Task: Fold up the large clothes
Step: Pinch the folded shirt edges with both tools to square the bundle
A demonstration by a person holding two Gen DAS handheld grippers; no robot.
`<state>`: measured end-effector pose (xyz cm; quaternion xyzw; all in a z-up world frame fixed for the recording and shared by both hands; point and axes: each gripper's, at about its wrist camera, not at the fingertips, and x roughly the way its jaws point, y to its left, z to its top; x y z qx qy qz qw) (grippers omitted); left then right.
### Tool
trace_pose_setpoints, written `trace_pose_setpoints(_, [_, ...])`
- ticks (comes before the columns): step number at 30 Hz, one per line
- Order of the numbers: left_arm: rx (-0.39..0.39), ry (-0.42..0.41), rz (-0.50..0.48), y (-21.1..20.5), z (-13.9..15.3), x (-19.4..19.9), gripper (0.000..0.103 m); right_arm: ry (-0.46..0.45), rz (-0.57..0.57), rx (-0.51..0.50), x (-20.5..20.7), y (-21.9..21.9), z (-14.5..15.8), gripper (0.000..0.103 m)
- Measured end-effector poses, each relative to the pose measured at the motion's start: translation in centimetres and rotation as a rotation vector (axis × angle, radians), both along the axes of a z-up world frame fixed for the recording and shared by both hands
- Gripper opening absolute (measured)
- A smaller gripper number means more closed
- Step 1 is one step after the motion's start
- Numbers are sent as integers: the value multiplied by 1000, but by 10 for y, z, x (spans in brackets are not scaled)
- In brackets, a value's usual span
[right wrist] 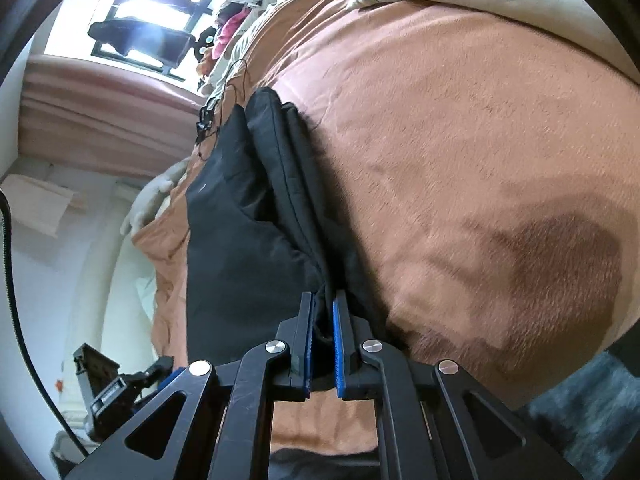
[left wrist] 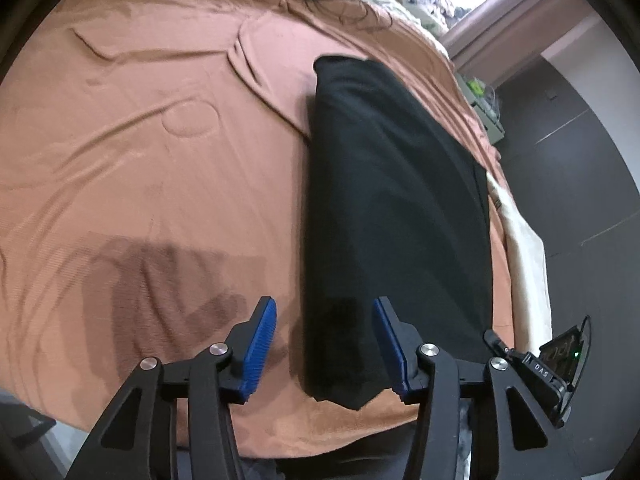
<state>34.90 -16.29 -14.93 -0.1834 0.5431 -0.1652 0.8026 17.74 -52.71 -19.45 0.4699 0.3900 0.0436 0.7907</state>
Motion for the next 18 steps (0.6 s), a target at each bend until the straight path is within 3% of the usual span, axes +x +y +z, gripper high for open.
trace_pose_setpoints(3, [5, 26, -12, -7, -11, 3, 46, -3, -2, -6, -4, 3, 0, 6])
trace_pose_setpoints(8, [4, 28, -69, -18, -15, 0, 45, 4, 0, -30, -12, 9, 4, 6])
trace_pose_setpoints(11, [16, 76, -105, -25, -28, -2, 43, 16, 9, -43, -11, 12, 3, 7])
trace_pose_setpoints(14, [40, 70, -103, -24, -29, -5, 42, 27, 49, -112, -8, 18, 14, 10])
trace_pose_setpoints(17, [49, 66, -109, -22, -23, -3, 42, 30, 87, -157, -5, 17, 26, 34])
trace_pose_setpoints(18, [59, 55, -111, -23, -18, -2, 42, 24, 95, -160, -3, 14, 29, 47])
